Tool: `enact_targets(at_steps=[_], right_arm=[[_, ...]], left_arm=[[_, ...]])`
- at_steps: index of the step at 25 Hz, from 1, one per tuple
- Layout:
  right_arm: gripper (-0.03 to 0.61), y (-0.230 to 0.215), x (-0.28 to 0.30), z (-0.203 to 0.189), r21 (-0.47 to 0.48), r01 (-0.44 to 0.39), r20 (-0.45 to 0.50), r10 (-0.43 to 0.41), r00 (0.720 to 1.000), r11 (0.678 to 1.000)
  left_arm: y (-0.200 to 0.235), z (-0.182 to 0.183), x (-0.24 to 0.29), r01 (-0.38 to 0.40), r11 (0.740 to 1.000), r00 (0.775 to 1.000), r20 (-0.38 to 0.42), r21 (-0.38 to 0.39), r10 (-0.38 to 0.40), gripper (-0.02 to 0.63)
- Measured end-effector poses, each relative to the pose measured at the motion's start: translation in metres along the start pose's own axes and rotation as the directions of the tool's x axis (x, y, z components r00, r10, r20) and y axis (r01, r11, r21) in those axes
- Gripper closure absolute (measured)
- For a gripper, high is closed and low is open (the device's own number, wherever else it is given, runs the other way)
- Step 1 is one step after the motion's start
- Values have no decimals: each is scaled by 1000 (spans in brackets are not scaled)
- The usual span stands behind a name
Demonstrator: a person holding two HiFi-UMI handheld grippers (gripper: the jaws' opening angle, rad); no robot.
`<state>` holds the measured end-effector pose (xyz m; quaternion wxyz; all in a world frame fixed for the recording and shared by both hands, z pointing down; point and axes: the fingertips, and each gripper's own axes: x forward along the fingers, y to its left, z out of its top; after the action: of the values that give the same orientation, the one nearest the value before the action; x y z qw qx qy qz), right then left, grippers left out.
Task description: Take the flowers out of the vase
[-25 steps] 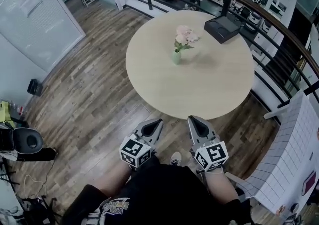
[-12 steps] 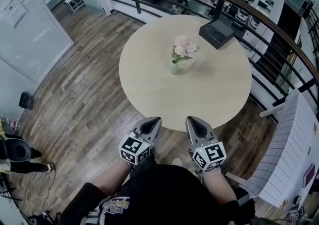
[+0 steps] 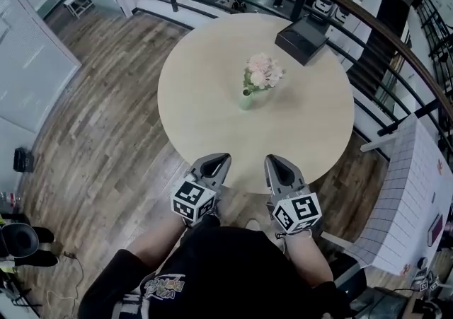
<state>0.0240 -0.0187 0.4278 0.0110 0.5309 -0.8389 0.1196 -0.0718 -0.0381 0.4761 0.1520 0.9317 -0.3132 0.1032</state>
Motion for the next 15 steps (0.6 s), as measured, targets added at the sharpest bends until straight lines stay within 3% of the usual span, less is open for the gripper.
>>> enact_targets(at_steps=[4,15], right_arm=[[558,-11,35,11,9,52,5,-52,999,999],[558,-4,84,7,34,172,20,-172,985,985]], left_arm=[[38,17,21,22,1000,1000,8,13,-22,607],[97,19,27,92,995,996,-2,25,-92,606]])
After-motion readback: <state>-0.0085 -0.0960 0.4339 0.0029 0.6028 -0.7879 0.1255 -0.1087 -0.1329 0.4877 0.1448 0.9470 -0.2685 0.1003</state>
